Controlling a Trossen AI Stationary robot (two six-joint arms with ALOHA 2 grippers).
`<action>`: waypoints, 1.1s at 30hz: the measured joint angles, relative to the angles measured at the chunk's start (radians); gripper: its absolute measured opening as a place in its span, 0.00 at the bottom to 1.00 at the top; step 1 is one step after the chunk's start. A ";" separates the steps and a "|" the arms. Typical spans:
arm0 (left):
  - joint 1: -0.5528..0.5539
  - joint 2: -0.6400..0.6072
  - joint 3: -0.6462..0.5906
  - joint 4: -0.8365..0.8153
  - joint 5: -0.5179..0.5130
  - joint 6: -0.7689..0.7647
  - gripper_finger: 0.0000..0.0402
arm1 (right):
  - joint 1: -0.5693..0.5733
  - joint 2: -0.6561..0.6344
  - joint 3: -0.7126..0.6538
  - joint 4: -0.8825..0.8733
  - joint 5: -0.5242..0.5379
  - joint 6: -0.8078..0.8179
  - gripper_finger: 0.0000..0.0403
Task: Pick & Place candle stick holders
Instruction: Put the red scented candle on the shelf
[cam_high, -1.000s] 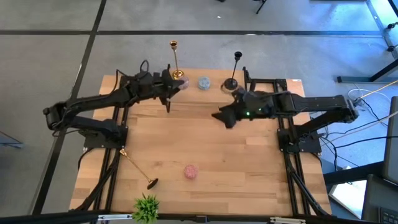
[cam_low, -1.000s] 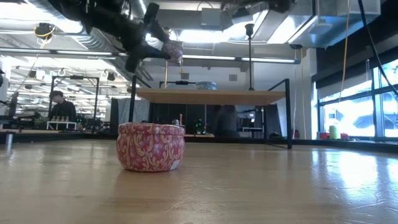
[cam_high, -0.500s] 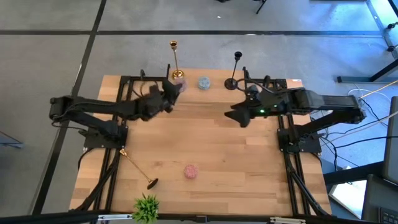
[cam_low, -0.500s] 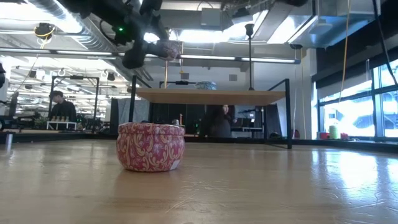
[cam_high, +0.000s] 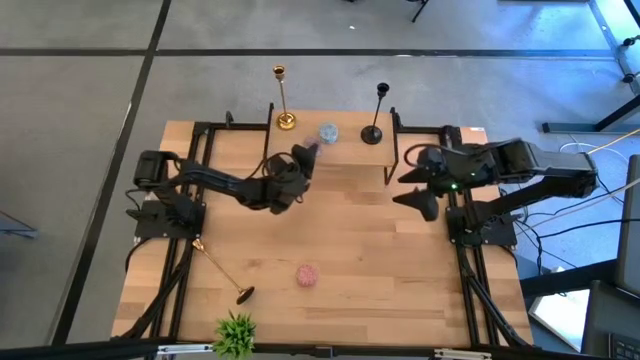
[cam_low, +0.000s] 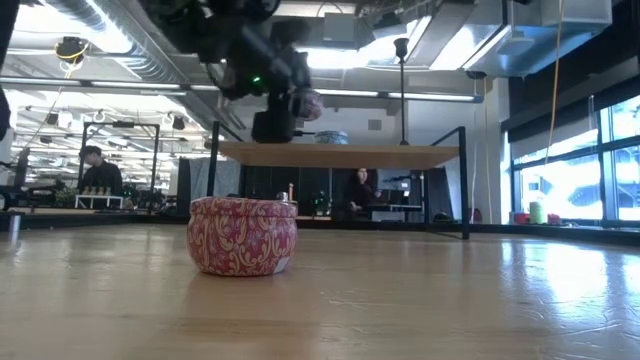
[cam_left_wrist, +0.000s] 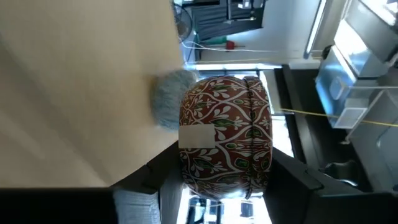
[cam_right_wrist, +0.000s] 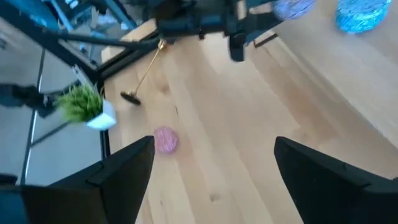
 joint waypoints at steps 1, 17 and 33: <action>0.005 0.010 0.015 -0.001 0.000 0.000 0.42 | 0.009 -0.004 0.000 -0.011 0.000 -0.008 0.82; 0.005 0.035 0.146 -0.428 0.070 -0.384 0.42 | 0.096 -0.140 0.000 -0.080 0.158 -0.038 0.82; 0.027 0.024 0.156 -0.579 0.132 -0.443 0.43 | 0.170 -0.144 0.000 -0.095 0.241 -0.035 0.83</action>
